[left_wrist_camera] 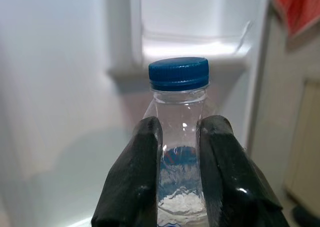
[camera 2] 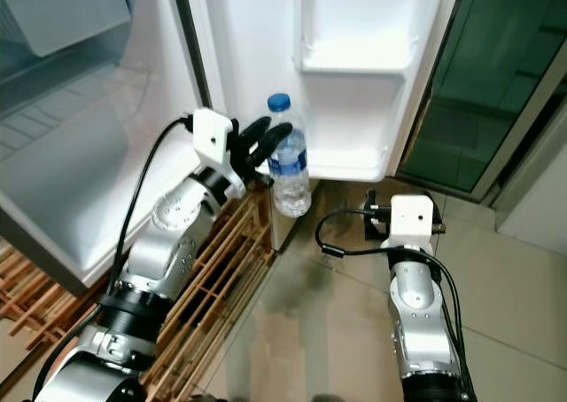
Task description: Restocking fridge
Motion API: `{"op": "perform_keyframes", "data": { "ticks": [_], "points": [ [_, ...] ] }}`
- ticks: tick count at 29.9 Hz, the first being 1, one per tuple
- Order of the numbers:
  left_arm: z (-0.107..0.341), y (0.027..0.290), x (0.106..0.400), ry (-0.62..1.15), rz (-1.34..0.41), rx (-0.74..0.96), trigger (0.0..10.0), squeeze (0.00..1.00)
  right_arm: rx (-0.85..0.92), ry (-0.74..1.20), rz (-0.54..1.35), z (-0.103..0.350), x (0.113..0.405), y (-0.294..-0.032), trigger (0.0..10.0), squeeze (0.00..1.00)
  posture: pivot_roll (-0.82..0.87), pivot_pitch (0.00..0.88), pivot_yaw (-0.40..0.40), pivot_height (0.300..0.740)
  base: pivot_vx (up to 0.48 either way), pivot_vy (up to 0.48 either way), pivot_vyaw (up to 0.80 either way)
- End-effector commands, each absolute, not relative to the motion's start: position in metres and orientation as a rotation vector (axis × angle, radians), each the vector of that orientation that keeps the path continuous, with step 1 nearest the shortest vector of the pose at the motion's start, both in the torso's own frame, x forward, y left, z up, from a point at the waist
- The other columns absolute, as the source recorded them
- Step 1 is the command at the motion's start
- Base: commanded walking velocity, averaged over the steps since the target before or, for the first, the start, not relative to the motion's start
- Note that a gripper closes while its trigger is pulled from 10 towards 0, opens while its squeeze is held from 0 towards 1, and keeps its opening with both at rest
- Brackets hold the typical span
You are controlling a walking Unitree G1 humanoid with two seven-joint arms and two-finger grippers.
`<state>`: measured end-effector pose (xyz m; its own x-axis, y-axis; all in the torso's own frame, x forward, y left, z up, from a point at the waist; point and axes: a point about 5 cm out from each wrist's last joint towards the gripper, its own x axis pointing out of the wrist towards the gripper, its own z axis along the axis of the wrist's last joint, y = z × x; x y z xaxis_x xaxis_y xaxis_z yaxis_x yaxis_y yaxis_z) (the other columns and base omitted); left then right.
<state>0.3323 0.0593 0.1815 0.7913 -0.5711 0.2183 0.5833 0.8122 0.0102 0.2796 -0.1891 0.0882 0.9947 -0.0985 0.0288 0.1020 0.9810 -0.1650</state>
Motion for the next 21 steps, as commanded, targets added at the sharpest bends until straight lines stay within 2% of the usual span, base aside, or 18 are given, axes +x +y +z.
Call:
{"op": "perform_keyframes", "data": {
  "ticks": [1, 7, 8, 10, 11, 14, 16, 19, 21],
  "points": [
    [0.193, 0.047, 0.331, -0.253, -0.653, -0.052, 10.0, 0.0, -0.177, -0.028, -0.118, 0.091, 0.279, -0.195, 10.0, 0.0, -0.24, 0.0, 0.073, 0.716, 0.0, 0.0, 0.0],
    [0.184, 0.056, 0.338, -0.202, -0.589, -0.09, 10.0, 0.0, -0.144, -0.042, -0.104, 0.096, 0.278, -0.191, 10.0, 0.0, -0.24, 0.0, 0.077, 0.716, 0.0, 0.0, 0.0],
    [0.172, 0.071, 0.344, -0.134, -0.478, -0.125, 10.0, 0.0, -0.149, -0.048, -0.041, 0.103, 0.278, -0.182, 10.0, 0.0, -0.25, 0.0, 0.085, 0.716, 0.0, 0.0, 0.0],
    [0.168, 0.076, 0.346, -0.109, -0.439, -0.135, 10.0, 0.0, -0.151, -0.052, -0.02, 0.105, 0.277, -0.179, 10.0, 0.0, -0.25, 0.0, 0.085, 0.716, 0.0, 0.0, 0.0],
    [0.156, 0.091, 0.347, -0.057, -0.359, -0.124, 10.0, 0.0, -0.153, -0.053, 0.027, 0.11, 0.274, -0.173, 10.0, 0.0, -0.25, 0.0, 0.084, 0.716, 0.0, 0.0, 0.0],
    [0.15, 0.1, 0.345, -0.049, -0.328, -0.107, 10.0, 0.0, -0.158, -0.046, 0.078, 0.11, 0.27, -0.168, 10.0, 0.0, -0.25, 0.0, 0.077, 0.716, 0.0, 0.0, 0.0],
    [0.152, 0.098, 0.344, -0.062, -0.336, -0.102, 10.0, 0.0, -0.161, -0.038, 0.085, 0.106, 0.268, -0.167, 10.0, 0.0, -0.25, 0.0, 0.074, 0.716, 0.0, 0.0, 0.0],
    [0.168, 0.082, 0.344, -0.153, -0.403, -0.075, 10.0, 0.0, -0.153, -0.018, 0.079, 0.103, 0.268, -0.168, 10.0, 0.0, -0.25, 0.0, 0.068, 0.716, 0.0, 0.0, 0.0],
    [0.182, 0.067, 0.345, -0.221, -0.465, -0.053, 10.0, 0.0, -0.155, -0.012, 0.082, 0.103, 0.27, -0.167, 10.0, 0.0, -0.25, 0.0, 0.062, 0.716, 0.364, 0.0, 0.0]
  ]
}}
